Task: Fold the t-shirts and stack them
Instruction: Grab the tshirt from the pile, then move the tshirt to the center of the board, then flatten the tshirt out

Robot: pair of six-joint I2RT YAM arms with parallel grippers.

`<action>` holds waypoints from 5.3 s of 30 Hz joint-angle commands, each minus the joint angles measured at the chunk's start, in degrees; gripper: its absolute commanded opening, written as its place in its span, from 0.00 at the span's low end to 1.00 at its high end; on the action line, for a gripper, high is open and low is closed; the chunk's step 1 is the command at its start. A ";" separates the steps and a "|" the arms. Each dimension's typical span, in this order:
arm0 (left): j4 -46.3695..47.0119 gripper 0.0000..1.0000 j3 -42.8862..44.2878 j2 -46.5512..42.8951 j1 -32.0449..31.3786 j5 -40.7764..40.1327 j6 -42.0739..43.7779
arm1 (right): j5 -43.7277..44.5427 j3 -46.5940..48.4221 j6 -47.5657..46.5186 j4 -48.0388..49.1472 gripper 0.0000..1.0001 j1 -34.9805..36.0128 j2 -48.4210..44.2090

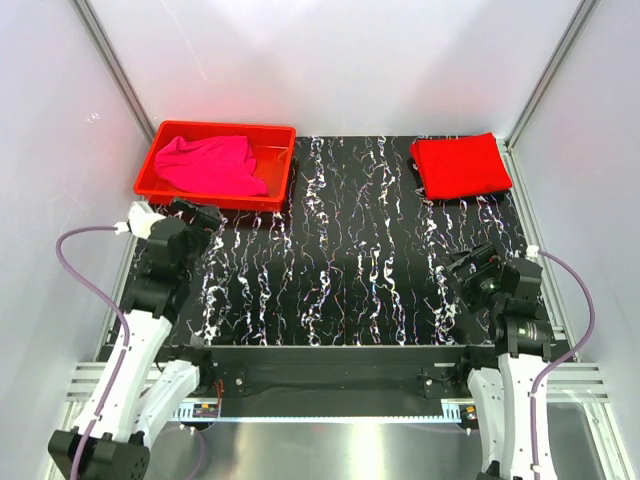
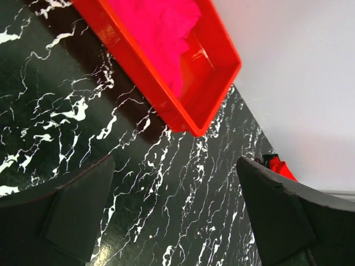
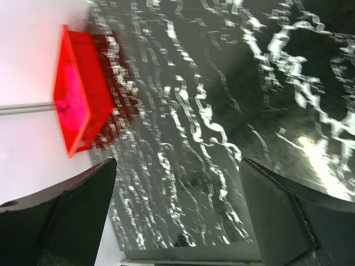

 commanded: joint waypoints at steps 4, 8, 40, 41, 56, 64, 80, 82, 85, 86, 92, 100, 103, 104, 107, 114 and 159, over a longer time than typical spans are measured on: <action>9.48 0.99 2.84 5.41 7.13 10.73 0.38 | 4.38 7.71 -5.84 -5.29 1.00 0.32 6.70; 16.65 0.99 6.06 18.57 13.82 18.58 -0.06 | 0.70 10.96 -9.53 -4.76 1.00 0.23 16.87; -7.62 0.56 80.60 96.03 6.88 9.44 25.79 | -19.97 35.66 -30.54 -12.58 0.92 -0.30 55.05; -7.45 0.53 80.87 96.21 6.88 9.71 25.79 | -19.79 35.84 -30.89 -12.67 0.92 -0.39 55.14; 8.09 0.00 91.42 83.30 7.41 24.26 20.09 | -20.32 36.63 -33.44 -14.43 0.86 -0.39 58.04; 12.59 0.00 96.70 71.44 -2.51 36.68 12.35 | -19.71 38.13 -33.37 -17.33 0.79 -0.13 56.73; -5.65 0.21 47.67 24.68 -6.31 29.69 15.15 | -18.56 43.23 -31.25 -17.50 0.81 13.67 55.32; -15.94 0.58 42.31 20.37 -5.16 25.72 15.68 | -18.38 42.00 -31.33 -17.07 0.85 15.16 55.49; -22.46 0.72 33.00 14.66 -5.16 22.28 18.05 | -18.03 41.29 -31.69 -16.54 0.87 17.27 56.28; -24.56 0.72 31.15 12.82 -5.16 20.45 18.32 | -17.77 41.12 -31.86 -16.36 0.87 19.54 56.63; -29.05 0.64 21.12 4.71 -5.16 17.35 19.37 | -11.64 41.38 -30.99 -12.77 0.84 30.53 63.04; -25.29 0.57 13.90 15.87 -14.54 29.13 22.62 | 2.43 52.25 -25.63 -10.21 0.68 36.35 77.44; -25.46 0.68 13.02 20.35 -22.28 26.32 24.56 | 7.09 57.35 -25.44 -9.59 0.71 36.44 83.25; -26.85 0.68 13.02 21.58 -24.82 25.80 24.56 | 8.76 58.94 -25.71 -11.25 0.72 36.35 84.92; -26.61 0.69 11.97 24.48 -30.27 24.74 24.56 | 11.57 62.74 -26.94 -15.12 0.75 36.53 90.12; -25.03 0.70 10.12 31.77 -37.24 25.87 25.52 | 13.87 55.80 -27.73 -12.41 0.74 36.44 88.80; -39.27 0.76 38.71 35.23 -19.31 5.72 38.53 | 11.50 32.93 -24.31 -16.20 0.67 24.83 58.11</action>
